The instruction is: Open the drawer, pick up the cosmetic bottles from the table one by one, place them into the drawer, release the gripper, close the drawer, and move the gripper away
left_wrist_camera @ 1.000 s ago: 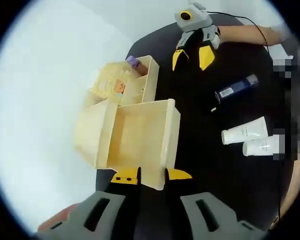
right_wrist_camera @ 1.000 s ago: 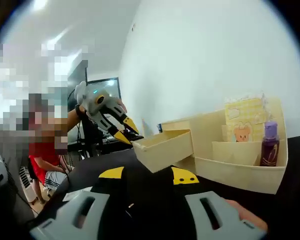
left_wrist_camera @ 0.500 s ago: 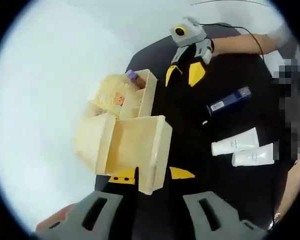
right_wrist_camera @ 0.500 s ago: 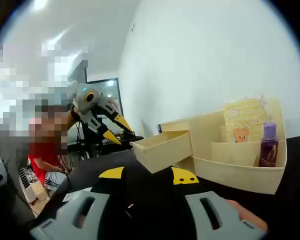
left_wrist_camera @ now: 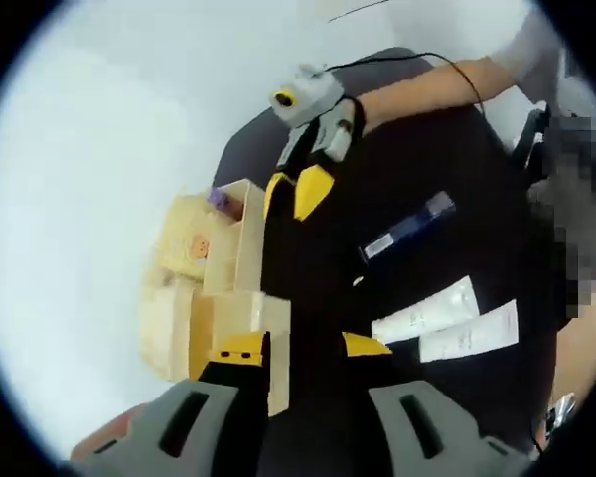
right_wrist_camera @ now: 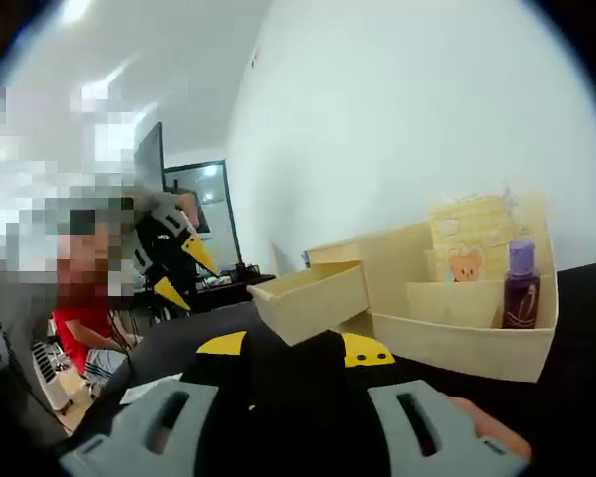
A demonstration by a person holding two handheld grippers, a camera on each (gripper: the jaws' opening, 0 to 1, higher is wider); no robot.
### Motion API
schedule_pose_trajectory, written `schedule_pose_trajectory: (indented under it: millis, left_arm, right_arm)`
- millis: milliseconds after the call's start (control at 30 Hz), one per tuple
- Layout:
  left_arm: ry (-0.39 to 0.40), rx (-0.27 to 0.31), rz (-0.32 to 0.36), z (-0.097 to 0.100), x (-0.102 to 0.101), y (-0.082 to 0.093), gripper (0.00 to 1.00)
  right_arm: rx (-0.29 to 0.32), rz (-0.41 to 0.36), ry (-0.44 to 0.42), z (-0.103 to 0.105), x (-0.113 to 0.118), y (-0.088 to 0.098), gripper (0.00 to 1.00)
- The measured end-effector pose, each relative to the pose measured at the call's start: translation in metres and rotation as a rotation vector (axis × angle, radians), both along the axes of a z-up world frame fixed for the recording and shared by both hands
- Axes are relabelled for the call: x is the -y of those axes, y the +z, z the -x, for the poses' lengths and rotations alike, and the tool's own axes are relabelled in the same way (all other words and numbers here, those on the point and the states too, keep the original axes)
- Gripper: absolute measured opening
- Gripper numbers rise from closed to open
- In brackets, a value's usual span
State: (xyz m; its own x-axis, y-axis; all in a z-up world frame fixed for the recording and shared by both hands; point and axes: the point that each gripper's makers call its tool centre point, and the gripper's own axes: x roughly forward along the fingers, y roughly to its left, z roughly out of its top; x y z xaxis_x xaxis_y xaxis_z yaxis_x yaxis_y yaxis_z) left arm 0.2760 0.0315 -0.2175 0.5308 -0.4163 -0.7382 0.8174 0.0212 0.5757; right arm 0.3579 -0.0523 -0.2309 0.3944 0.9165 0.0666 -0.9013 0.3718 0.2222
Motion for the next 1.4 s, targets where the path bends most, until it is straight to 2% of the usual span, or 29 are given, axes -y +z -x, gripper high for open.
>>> schedule_pose_trajectory:
  millis: [33, 200, 400, 533, 767, 967, 1033, 1233, 1400]
  left_arm:
    - [-0.029, -0.001, -0.009, 0.005, 0.006, -0.001, 0.25]
    - [-0.098, -0.012, -0.042, 0.003, 0.020, 0.000, 0.28]
    - [-0.149, -0.047, -0.086, 0.006, 0.032, -0.016, 0.30]
    - [-0.171, -0.074, -0.080, 0.008, 0.040, -0.022, 0.30]
    - [-0.241, -0.080, -0.118, 0.019, 0.060, -0.039, 0.31]
    - [-0.307, -0.093, -0.202, 0.029, 0.070, -0.062, 0.29]
    - [-0.329, -0.079, -0.246, 0.028, 0.071, -0.067, 0.29]
    - [-0.382, -0.074, -0.302, 0.035, 0.086, -0.084, 0.29]
    - [-0.413, -0.077, -0.367, 0.036, 0.094, -0.096, 0.28]
  right_arm:
    - [-0.001, 0.007, -0.004, -0.002, 0.001, -0.001, 0.30]
    - [-0.006, 0.032, -0.036, -0.009, 0.006, -0.008, 0.30]
    - [0.026, 0.068, -0.076, -0.013, 0.014, -0.006, 0.30]
    - [0.065, 0.131, -0.087, -0.008, 0.015, -0.011, 0.30]
    - [0.067, 0.160, -0.086, -0.007, 0.014, -0.018, 0.30]
    - [0.038, 0.132, -0.106, -0.012, 0.022, -0.018, 0.30]
    - [0.031, 0.114, -0.108, -0.013, 0.024, -0.015, 0.30]
    - [0.021, 0.082, -0.117, -0.014, 0.028, -0.011, 0.30]
    - [0.006, 0.086, -0.134, -0.017, 0.032, -0.013, 0.30]
